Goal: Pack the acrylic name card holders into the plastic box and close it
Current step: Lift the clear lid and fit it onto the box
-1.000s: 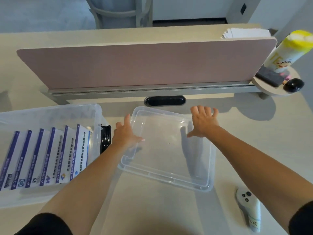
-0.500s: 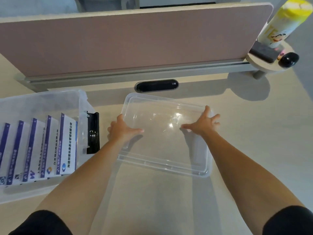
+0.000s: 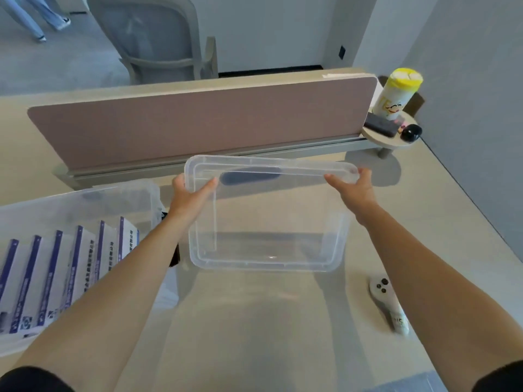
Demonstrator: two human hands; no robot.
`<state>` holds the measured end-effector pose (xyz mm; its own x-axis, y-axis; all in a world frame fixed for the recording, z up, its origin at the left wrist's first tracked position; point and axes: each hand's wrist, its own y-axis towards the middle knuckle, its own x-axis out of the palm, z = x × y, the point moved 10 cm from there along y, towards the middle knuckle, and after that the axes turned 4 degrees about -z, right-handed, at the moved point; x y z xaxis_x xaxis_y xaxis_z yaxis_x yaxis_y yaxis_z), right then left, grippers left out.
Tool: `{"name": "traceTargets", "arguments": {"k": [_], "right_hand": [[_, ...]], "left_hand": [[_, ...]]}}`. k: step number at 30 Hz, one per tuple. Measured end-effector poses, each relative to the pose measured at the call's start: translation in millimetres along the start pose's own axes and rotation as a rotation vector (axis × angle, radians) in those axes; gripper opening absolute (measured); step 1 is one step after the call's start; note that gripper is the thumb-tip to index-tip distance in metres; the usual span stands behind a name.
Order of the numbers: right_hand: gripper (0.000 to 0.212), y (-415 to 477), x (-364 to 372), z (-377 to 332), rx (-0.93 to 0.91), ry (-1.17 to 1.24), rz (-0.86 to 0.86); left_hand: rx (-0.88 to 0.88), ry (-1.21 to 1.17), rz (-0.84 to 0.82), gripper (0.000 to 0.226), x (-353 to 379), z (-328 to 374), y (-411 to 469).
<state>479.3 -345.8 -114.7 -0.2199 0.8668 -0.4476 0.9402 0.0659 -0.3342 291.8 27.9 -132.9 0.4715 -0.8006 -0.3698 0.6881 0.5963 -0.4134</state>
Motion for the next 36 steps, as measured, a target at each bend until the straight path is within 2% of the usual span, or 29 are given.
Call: {"name": "traceTargets", "arguments": {"k": [3, 6, 9, 11, 13, 16, 20, 25, 29, 32, 36], "right_hand": [[0.074, -39, -18, -17, -0.052, -0.005, 0.045], [0.072, -83, -31, -23, -0.091, -0.054, 0.055], [0.051, -133, -32, -27, -0.178, -0.202, 0.011], [0.039, -165, -32, -23, -0.218, -0.346, 0.002], [0.037, -192, -32, -11, -0.202, -0.513, -0.017], [0.03, -222, -23, 6, -0.179, -0.708, -0.139], [0.039, -252, -5, 18, -0.201, -0.914, -0.281], [0.042, -264, -14, 36, -0.202, -0.891, -0.315], [0.034, -257, -39, 32, -0.224, -0.715, -0.278], [0.024, -254, -52, 17, -0.283, -0.602, -0.272], [0.025, -246, -57, -2, -0.367, -0.574, -0.325]], "left_hand": [[0.076, -0.102, -0.029, 0.091, -17, 18, -21], [0.079, -0.175, -0.02, 0.092, -37, 23, -48], [0.125, -0.164, -0.032, 0.083, -50, 20, -79], [0.237, -0.043, -0.081, 0.065, -54, 20, -102], [0.325, 0.097, -0.147, 0.05, -57, 13, -119], [0.405, 0.296, -0.322, 0.046, -55, 1, -139], [0.51, 0.514, -0.482, 0.043, -43, -10, -163], [0.558, 0.594, -0.48, 0.042, -32, -11, -188], [0.601, 0.534, -0.426, 0.031, -25, 0, -198], [0.596, 0.496, -0.347, 0.034, -24, 13, -206], [0.696, 0.421, -0.208, 0.033, -40, 44, -227]]}}
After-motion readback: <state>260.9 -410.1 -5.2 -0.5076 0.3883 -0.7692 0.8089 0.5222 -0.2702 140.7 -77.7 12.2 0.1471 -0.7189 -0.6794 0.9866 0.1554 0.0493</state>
